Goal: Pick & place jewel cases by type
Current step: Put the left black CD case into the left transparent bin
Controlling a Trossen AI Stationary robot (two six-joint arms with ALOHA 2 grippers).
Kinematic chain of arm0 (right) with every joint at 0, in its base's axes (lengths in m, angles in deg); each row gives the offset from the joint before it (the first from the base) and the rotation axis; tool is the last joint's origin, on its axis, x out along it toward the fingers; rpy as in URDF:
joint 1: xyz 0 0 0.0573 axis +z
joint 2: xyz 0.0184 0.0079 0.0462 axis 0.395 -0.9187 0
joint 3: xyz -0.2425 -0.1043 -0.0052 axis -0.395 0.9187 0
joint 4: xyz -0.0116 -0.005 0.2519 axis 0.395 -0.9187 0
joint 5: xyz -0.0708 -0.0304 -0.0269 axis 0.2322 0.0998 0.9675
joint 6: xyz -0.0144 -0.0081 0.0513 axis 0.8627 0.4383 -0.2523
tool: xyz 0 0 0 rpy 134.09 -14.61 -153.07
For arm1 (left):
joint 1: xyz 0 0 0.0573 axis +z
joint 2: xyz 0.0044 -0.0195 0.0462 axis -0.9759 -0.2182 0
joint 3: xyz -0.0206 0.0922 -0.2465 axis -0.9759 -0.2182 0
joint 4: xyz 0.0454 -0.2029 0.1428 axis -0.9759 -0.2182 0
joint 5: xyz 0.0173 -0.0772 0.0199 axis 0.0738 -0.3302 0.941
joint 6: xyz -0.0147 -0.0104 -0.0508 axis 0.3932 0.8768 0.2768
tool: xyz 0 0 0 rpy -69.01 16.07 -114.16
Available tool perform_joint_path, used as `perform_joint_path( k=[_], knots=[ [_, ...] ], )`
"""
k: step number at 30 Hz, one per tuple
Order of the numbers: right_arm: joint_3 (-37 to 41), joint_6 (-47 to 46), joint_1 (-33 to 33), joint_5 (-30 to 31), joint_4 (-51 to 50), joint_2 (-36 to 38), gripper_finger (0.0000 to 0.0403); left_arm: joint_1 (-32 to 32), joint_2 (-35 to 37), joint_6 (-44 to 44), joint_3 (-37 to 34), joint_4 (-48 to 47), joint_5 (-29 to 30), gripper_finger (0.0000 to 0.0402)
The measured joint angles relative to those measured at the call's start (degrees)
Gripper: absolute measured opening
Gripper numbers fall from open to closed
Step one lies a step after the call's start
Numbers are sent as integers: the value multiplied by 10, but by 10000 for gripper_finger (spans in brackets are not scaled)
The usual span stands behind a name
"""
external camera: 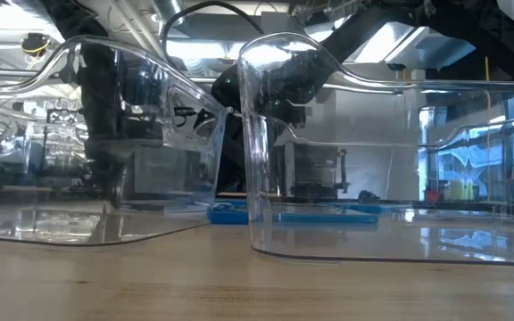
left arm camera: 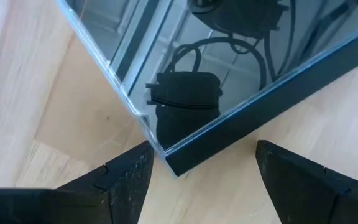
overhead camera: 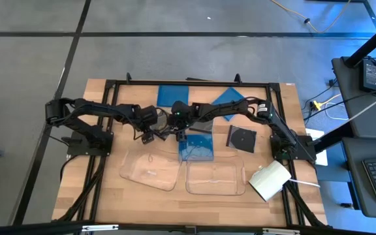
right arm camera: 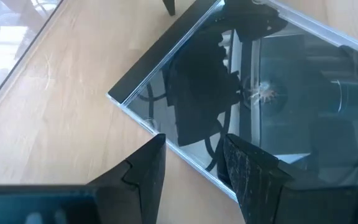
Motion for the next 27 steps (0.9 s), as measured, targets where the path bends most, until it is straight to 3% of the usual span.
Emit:
perform_joint_path(
  k=[7, 14, 19, 27],
  knots=[
    [0, 11, -1, 7, -19, 9, 168, 0, 0, -27, 0, 4, 13, 278],
    [0, 79, -2, 97, -20, 50, 168, 0, 1, -32, 1, 6, 17, 278],
    [0, 136, -6, 105, -49, 48, 168, 0, 1, -32, 1, 7, 17, 278],
    [0, 134, -43, 103, -99, 43, 168, 0, 1, -67, 1, 23, 17, 278]
  ],
)
